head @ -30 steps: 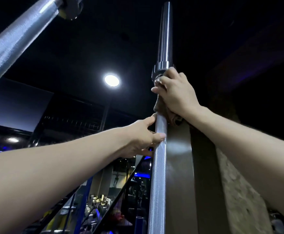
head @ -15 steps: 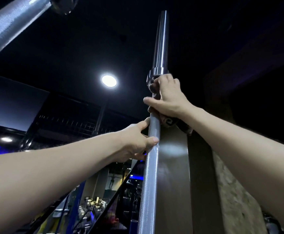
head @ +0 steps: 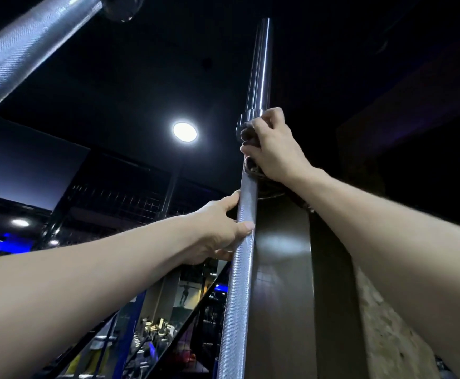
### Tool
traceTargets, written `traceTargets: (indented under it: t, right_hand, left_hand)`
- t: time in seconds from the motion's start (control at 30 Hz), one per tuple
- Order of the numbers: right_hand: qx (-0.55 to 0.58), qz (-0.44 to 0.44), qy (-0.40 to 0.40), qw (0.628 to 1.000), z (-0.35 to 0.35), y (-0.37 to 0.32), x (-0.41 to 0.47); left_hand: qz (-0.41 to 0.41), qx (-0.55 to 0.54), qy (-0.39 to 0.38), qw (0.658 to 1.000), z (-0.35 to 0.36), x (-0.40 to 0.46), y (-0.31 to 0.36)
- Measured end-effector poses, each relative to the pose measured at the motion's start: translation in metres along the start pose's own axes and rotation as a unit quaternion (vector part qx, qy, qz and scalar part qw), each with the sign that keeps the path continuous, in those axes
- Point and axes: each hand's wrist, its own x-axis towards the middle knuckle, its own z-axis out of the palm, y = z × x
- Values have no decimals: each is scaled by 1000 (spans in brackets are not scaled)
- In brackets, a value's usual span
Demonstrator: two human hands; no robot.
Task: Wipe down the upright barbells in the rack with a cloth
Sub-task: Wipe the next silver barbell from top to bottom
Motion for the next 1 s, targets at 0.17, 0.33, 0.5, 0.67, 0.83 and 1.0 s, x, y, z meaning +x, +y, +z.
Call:
traceTargets:
  t: [0.17,0.33,0.5,0.67,0.83,1.0]
  right_hand:
    - [-10,-39,60,997,16,-11,-32]
    - [-64,-13,26,998,7,-9,5]
    - [-102,-91,46,990,9,-7,-11]
    - [-188,-221,-40,956,1,-6,-1]
    - [-126,-157,17,979,1,4,13]
    - [104,55,124,985,9,-6,2]
  left_hand:
    - [6,5,9,1000,-6,-6,1]
    - [-1,4,13,1000,-1,-7,5]
    - [3,5,6,1000,1,-9,8]
    - [-5,12,9,1000,4,-10,11]
    - [-10,-1,4,1000,4,-14,14]
    - [-1,-2,10,1000,2,-13,14]
